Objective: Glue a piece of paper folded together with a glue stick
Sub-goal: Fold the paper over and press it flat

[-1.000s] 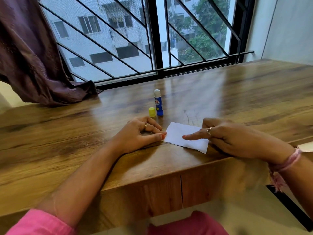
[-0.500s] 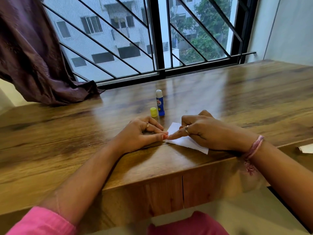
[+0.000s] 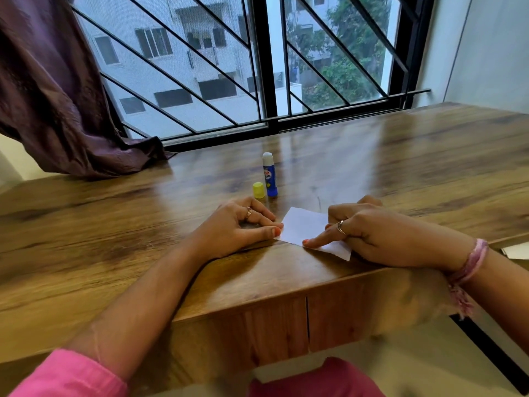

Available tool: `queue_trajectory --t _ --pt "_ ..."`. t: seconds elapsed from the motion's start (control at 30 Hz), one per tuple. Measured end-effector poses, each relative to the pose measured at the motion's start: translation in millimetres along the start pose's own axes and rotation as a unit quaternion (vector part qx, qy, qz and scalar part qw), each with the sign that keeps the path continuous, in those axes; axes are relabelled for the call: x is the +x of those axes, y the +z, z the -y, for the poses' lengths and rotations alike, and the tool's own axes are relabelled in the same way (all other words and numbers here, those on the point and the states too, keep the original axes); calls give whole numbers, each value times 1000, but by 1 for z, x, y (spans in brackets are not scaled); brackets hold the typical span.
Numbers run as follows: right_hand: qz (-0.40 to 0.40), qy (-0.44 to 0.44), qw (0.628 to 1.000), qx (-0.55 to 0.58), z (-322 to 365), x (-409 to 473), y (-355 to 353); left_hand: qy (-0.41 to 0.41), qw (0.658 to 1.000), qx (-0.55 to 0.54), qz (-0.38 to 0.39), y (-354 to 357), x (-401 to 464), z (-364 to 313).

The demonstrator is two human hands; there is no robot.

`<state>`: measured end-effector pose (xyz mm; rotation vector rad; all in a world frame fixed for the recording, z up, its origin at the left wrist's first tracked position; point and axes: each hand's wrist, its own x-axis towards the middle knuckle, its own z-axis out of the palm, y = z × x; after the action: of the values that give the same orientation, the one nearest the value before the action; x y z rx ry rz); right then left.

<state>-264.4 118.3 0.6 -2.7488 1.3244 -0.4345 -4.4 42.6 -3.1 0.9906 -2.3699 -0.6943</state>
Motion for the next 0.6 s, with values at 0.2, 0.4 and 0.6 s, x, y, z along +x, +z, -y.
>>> queue_trajectory --t 0.2,0.4,0.6 --pt "-10 -1 1000 -1 0 -19 -4 -7 1000 -3 3 0 -1 -1" --pt "-28 2 999 16 0 -41 -6 -5 1000 -3 2 0 0 -1" --pt "-46 21 998 32 0 -56 -5 -6 1000 -3 7 -1 -1 -2"
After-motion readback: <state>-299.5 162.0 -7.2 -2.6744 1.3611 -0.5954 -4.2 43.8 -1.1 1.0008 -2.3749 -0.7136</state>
